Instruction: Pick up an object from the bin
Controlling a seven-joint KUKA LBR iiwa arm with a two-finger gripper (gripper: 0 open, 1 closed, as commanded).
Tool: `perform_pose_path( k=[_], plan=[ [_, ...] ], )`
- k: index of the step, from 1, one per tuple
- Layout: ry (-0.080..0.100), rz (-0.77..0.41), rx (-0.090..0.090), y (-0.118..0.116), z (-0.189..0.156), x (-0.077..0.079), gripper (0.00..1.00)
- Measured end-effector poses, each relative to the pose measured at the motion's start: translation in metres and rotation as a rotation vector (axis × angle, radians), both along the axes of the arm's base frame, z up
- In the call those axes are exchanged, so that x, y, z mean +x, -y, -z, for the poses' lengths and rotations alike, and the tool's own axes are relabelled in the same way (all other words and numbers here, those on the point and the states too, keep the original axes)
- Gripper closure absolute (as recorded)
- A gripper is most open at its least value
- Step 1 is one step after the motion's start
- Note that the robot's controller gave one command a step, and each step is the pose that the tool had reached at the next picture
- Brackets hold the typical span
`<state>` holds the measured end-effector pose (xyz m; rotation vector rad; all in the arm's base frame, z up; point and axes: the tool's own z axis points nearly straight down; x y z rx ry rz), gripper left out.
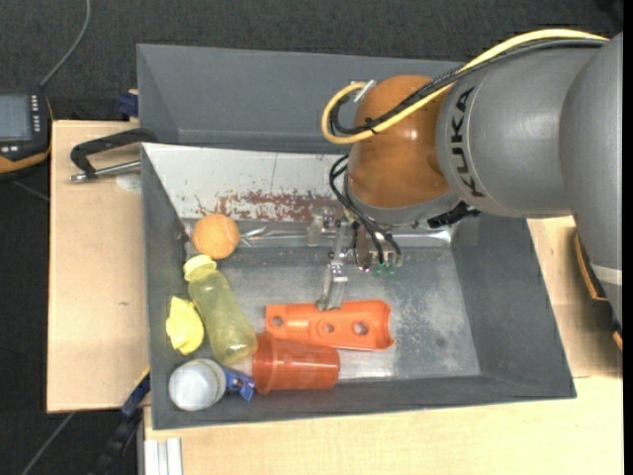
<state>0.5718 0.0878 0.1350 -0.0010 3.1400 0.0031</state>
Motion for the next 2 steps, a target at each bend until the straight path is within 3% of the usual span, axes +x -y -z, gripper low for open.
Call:
perform_pose_path(
  k=[1, 2],
  plan=[
    [-0.003, -0.061, 0.001, 0.034, 0.057, -0.034, 0.00],
    [-0.002, -0.078, 0.001, 0.035, 0.043, -0.049, 0.00]
  ],
)
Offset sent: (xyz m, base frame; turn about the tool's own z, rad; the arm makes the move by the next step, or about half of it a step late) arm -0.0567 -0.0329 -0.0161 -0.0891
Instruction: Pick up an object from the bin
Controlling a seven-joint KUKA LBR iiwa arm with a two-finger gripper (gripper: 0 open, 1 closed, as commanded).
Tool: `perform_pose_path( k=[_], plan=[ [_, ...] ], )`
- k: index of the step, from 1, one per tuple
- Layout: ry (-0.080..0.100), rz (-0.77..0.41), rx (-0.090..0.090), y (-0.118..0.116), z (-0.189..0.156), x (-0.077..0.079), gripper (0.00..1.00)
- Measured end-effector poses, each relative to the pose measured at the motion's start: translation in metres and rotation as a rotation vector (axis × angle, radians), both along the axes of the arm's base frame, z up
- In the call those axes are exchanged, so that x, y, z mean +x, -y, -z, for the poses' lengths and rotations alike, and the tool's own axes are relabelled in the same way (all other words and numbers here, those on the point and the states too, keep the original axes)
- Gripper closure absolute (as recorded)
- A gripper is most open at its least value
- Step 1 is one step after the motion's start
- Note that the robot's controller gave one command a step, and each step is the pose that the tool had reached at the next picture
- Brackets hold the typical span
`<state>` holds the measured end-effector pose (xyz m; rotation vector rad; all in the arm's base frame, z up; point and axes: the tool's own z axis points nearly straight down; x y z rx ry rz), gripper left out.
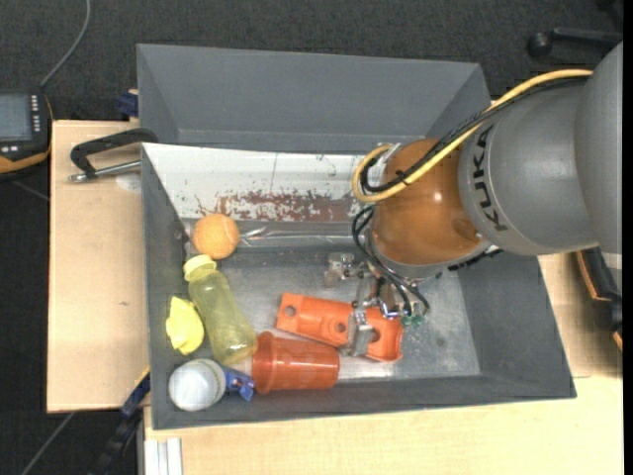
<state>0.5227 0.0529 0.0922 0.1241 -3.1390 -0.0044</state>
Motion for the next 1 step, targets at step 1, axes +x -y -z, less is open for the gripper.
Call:
perform_pose_path(
  k=[1],
  plan=[
    [0.001, -0.137, 0.001, 0.0154, -0.0090, -0.0098, 0.00]
  ],
)
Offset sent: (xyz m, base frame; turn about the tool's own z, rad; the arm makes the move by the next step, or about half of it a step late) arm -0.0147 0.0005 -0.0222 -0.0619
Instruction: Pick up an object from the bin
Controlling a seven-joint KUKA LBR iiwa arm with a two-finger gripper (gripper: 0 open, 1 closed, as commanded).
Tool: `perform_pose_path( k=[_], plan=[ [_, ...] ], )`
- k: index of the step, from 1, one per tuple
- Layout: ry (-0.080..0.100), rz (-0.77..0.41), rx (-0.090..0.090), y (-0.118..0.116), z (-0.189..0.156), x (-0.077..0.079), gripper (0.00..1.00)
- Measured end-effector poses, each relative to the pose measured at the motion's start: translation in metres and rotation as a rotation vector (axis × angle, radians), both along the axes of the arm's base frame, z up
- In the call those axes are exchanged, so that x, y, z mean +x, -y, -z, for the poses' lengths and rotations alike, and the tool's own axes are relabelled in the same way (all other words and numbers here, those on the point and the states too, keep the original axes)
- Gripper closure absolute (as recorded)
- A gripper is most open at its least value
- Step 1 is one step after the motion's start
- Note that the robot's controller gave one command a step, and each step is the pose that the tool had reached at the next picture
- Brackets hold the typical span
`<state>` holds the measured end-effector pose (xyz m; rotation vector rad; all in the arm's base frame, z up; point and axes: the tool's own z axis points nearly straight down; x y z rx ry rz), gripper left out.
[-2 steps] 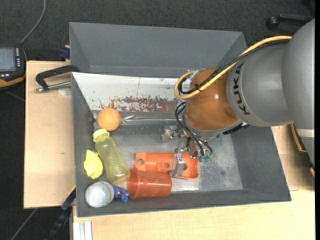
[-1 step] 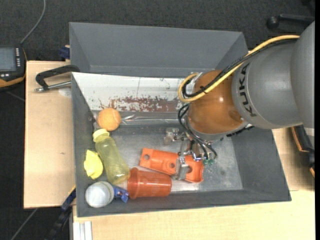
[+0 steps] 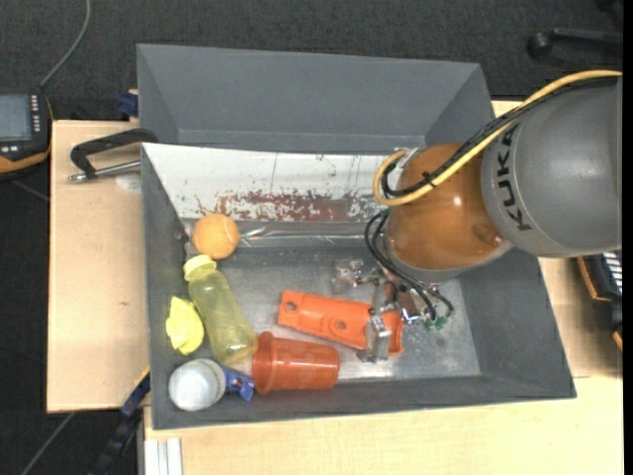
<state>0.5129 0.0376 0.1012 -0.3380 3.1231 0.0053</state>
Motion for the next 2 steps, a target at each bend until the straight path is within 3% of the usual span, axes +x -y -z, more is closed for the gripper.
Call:
perform_pose_path(
  k=[1, 2],
  plan=[
    [-0.002, 0.074, 0.001, -0.017, 0.032, -0.005, 0.00],
    [-0.001, 0.102, 0.001, 0.000, 0.031, -0.006, 1.00]
  ],
)
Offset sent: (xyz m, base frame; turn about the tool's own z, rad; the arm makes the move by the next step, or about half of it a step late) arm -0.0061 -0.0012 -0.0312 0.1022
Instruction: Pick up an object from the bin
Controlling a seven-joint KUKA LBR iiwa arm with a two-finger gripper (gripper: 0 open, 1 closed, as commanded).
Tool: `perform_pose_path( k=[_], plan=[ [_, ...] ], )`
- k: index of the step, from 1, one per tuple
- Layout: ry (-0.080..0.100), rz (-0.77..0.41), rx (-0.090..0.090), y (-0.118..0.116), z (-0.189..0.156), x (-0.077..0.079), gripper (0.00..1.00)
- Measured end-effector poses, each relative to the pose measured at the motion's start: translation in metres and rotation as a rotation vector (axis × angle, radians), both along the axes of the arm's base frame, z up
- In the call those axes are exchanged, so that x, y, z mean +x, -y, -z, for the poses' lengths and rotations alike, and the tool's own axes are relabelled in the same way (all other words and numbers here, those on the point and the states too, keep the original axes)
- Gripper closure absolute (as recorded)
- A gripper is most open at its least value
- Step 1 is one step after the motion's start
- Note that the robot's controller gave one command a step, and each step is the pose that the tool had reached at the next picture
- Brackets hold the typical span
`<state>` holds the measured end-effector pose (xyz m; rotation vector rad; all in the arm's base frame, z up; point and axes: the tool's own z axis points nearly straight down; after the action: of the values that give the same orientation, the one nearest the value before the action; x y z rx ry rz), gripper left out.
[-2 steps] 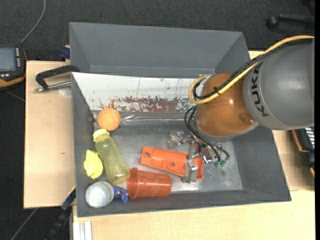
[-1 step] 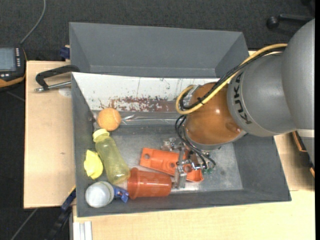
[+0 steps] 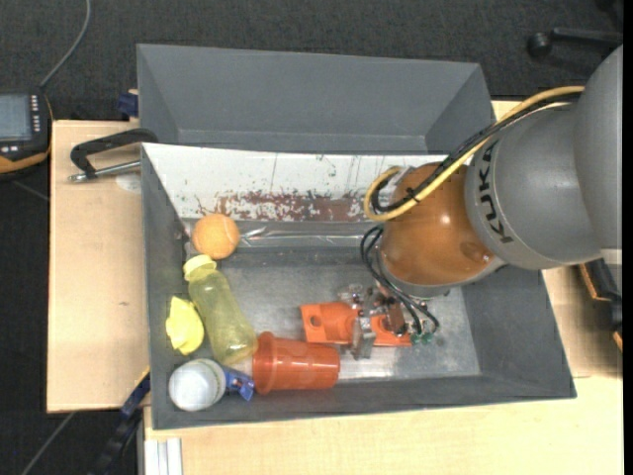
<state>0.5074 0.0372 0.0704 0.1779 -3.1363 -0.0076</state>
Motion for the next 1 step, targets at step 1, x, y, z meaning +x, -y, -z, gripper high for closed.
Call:
perform_pose_path(
  k=[1],
  plan=[
    [0.000, 0.000, 0.000, 0.0000, 0.0000, 0.0000, 1.00]
  ],
)
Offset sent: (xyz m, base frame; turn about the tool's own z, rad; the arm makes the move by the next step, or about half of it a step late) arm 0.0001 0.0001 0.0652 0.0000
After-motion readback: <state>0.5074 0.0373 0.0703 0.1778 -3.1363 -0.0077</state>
